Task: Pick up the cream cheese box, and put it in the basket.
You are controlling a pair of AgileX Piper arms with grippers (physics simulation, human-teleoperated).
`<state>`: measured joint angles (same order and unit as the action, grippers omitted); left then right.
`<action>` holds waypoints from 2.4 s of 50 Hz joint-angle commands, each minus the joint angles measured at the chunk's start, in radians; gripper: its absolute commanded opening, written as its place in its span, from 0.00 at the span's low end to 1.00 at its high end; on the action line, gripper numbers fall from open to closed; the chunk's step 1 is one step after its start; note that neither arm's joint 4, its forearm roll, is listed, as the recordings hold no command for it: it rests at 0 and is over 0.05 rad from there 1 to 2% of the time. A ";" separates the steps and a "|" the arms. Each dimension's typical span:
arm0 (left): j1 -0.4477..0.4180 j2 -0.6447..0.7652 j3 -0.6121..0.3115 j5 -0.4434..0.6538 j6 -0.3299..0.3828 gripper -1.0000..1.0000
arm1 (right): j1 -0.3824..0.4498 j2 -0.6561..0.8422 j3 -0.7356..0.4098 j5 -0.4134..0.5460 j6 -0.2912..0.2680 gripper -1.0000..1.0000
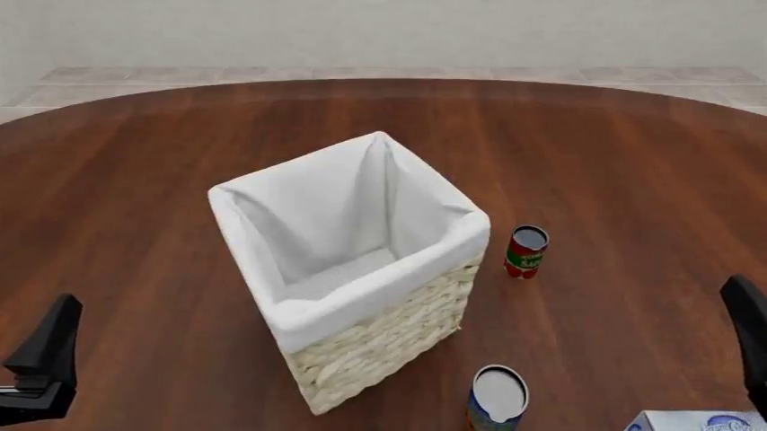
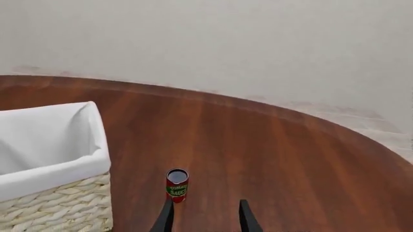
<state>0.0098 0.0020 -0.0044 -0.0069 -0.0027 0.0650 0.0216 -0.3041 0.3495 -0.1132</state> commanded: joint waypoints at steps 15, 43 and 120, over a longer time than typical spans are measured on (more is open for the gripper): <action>0.001 -0.001 0.000 0.001 -0.003 1.00 | 0.017 0.045 -0.130 0.161 -0.059 1.00; -0.004 0.000 0.001 0.003 -0.010 1.00 | 0.062 0.087 -0.201 0.290 -0.116 1.00; -0.001 0.003 0.002 0.010 -0.015 1.00 | 0.154 0.299 -0.368 0.523 -0.233 1.00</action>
<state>0.0086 0.0038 -0.0028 0.0026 -0.0173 0.2007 0.3014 -0.6651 0.8459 -0.3374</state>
